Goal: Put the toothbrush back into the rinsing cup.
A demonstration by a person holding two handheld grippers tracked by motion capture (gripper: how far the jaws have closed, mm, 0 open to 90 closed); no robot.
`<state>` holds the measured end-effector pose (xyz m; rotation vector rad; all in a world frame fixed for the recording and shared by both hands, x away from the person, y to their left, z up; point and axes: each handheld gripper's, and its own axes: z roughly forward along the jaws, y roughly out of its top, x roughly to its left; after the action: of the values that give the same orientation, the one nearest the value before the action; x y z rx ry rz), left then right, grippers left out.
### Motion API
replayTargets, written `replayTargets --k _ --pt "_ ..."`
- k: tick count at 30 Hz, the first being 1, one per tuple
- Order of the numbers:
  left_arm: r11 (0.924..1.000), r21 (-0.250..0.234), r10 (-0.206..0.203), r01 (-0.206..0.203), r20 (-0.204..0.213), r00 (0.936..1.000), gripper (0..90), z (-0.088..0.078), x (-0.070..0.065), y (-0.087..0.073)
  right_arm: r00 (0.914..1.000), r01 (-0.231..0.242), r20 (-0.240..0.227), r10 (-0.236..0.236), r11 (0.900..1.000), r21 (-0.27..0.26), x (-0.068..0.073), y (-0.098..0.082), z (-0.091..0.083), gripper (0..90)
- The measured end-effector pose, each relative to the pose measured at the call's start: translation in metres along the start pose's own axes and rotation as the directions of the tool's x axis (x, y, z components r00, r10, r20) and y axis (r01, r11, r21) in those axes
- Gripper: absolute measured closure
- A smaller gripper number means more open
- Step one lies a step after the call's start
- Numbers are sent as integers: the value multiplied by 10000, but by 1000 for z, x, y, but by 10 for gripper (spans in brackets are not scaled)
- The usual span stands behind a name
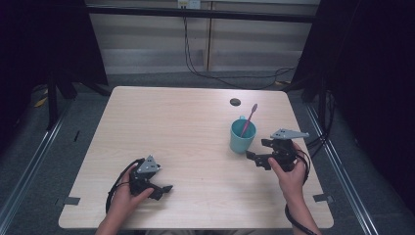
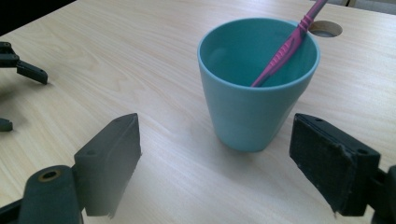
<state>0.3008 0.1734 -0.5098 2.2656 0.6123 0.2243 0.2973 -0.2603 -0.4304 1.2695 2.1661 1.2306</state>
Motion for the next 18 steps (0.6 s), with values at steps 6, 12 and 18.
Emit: replayTargets --k 6,12,18 --pt "10000 9 0 0 14 10000 91 0 0 0 9999 113 -58 -112 9997 209 0 -7 0 165" --pt "10000 13 3 -3 18 10000 91 0 0 0 9997 216 -82 -213 9988 428 -1 -15 -1 165" --pt "10000 8 3 -3 14 10000 91 0 0 0 9998 173 -27 -171 9975 687 -2 -27 -1 165"
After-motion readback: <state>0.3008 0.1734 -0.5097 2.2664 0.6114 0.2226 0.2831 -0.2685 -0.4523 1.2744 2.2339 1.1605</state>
